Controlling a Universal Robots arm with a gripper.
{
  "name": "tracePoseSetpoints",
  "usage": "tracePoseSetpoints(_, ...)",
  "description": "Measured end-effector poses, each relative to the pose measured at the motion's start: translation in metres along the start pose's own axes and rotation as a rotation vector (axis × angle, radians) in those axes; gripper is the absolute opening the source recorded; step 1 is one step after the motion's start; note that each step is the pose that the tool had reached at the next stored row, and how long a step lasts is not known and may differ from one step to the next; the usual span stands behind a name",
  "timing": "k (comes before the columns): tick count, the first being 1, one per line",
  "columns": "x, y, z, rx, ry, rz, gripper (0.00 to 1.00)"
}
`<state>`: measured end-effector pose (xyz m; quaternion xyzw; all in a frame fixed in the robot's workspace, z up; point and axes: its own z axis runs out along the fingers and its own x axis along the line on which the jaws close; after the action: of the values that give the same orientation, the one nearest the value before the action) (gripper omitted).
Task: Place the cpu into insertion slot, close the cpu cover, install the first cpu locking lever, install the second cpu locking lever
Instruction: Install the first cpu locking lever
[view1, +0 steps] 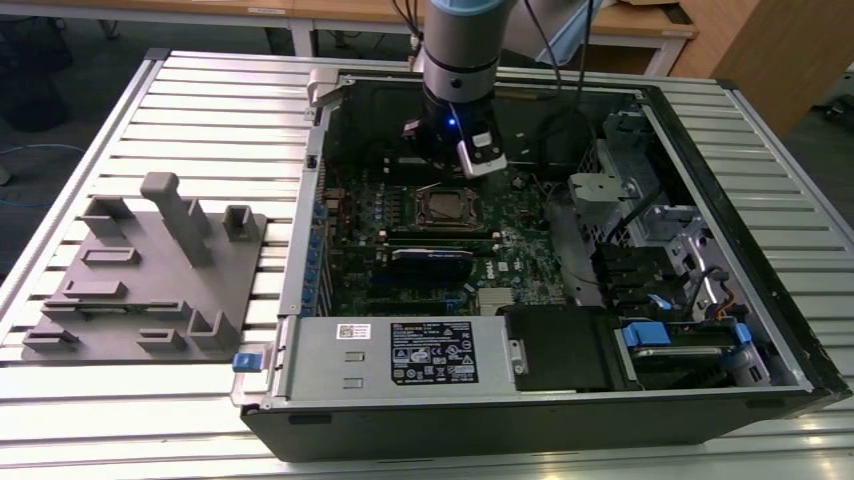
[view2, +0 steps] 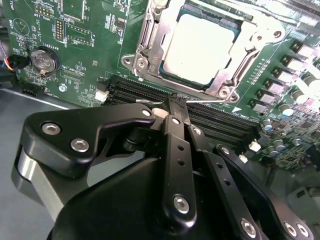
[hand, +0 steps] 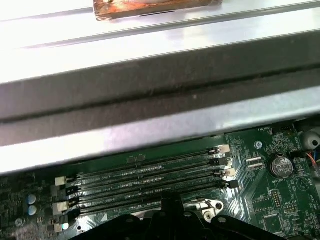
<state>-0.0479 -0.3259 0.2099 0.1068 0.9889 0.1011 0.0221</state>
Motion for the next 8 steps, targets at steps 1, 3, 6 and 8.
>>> tracePoseSetpoints(1,0.0002,0.0008,0.0003,0.0008,-0.0008,0.003,0.10)
tracePoseSetpoints(3,0.0004,0.0016,0.0005,0.0028,-0.0023,0.008,0.10)
tracePoseSetpoints(6,0.0004,0.0017,0.0012,0.0069,-0.0044,0.013,0.10)
tracePoseSetpoints(8,0.0005,0.0015,0.0020,0.0123,-0.0071,0.015,0.10)
